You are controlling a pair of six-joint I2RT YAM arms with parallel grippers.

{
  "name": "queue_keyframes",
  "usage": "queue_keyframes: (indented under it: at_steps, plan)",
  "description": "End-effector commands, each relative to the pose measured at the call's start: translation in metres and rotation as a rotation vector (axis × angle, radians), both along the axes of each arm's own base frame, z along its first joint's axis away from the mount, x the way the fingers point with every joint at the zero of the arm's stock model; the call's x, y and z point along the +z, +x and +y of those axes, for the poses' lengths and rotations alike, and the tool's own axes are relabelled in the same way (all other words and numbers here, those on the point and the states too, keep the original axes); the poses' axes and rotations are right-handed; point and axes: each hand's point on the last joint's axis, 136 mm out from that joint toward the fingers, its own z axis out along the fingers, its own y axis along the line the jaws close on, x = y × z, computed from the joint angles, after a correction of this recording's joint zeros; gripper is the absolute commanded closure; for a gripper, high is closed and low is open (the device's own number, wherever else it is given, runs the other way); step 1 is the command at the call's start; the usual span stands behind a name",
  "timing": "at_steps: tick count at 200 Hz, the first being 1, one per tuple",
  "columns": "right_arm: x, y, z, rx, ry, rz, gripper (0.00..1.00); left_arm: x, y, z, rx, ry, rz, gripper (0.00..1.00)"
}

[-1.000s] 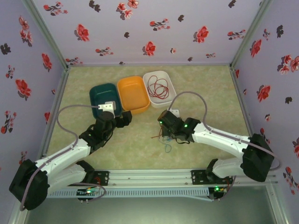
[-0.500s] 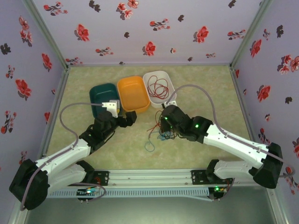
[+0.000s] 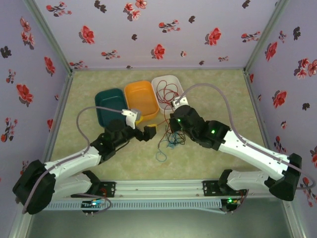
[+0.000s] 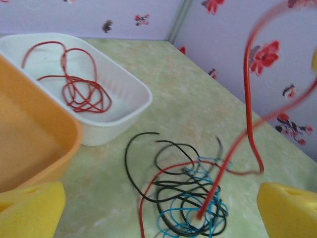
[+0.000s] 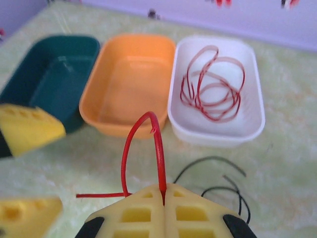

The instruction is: Untangle the cables

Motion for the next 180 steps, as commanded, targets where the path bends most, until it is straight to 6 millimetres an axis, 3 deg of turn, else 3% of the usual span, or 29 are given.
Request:
queue_keyframes:
  at_steps: [1, 64, 153, 180]
  plan:
    - [0.064, 0.01, -0.001, -0.017, 0.088, -0.184, 1.0, 0.037, -0.005, -0.02, -0.081, -0.052, -0.133, 0.0]
    - [0.118, 0.014, -0.004, 0.008, 0.026, -0.297, 1.0, 0.044, -0.007, -0.038, -0.123, -0.051, -0.192, 0.0]
    - [0.191, 0.015, -0.015, -0.022, 0.043, -0.421, 1.0, 0.027, -0.001, -0.062, -0.156, -0.004, -0.179, 0.0]
    - [0.214, 0.01, -0.019, -0.007, 0.071, -0.445, 1.0, 0.017, 0.005, -0.072, -0.167, 0.039, -0.165, 0.07]
